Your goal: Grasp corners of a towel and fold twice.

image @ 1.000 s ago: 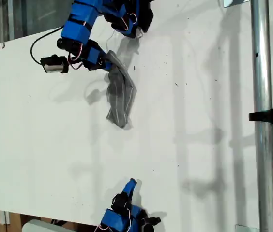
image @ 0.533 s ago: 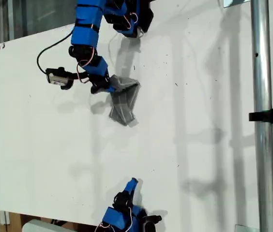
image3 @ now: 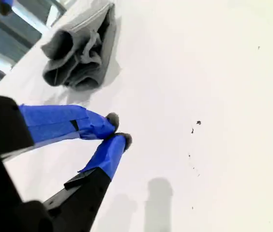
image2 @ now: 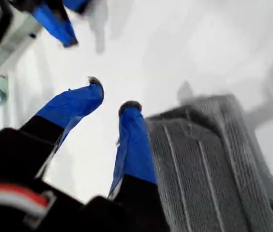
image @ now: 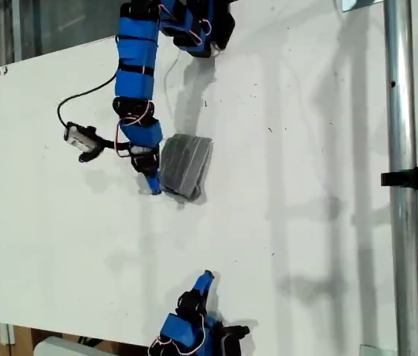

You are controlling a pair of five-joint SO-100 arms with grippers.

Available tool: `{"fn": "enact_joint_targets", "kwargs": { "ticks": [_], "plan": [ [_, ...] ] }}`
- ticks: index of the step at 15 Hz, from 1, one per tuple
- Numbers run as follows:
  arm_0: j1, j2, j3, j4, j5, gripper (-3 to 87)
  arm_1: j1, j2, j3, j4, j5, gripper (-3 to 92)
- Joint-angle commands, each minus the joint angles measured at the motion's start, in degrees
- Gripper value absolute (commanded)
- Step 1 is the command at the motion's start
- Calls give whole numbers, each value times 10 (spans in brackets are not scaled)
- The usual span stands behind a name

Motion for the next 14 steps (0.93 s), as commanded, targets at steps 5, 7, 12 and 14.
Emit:
{"fn": "enact_joint_targets", "kwargs": {
  "ticks": [5,7,12,14],
  "plan": [
    [-3,4,75,-25,-24,64,96,512,396,213,44,-3],
    [-3,4,81,4,-10,54,87,714,525,347,94,-3],
    [-1,4,83,14,51,11,69,889,649,493,244,50],
    [-2,4,83,15,276,11,33,890,649,512,274,135]
  ]
}}
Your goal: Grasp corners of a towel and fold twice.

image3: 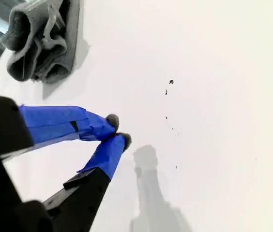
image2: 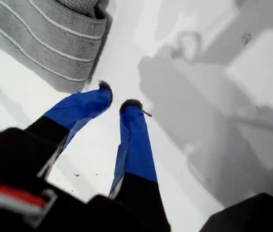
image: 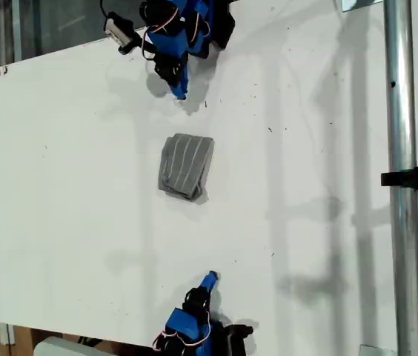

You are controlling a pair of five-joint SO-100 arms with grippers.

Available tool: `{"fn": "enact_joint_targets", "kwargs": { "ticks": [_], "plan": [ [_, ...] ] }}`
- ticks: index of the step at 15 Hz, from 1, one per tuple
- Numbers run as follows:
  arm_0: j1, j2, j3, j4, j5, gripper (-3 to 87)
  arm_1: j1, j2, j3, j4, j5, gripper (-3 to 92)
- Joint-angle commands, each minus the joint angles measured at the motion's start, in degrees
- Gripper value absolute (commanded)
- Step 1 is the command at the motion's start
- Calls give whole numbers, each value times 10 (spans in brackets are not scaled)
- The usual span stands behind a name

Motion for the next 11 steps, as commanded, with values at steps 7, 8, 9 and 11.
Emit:
{"fn": "enact_joint_targets", "kwargs": {
  "ticks": [7,8,9,11],
  "plan": [
    [-3,2,3,1,226,7,-33,-1,-6,25,-7,135],
    [-4,2,3,1,226,7,-33,-1,-6,25,-7,135],
    [-4,2,3,1,226,7,-33,-1,-6,25,-7,135],
    [-4,2,3,1,226,6,-33,-1,-6,25,-7,135]
  ]
}}
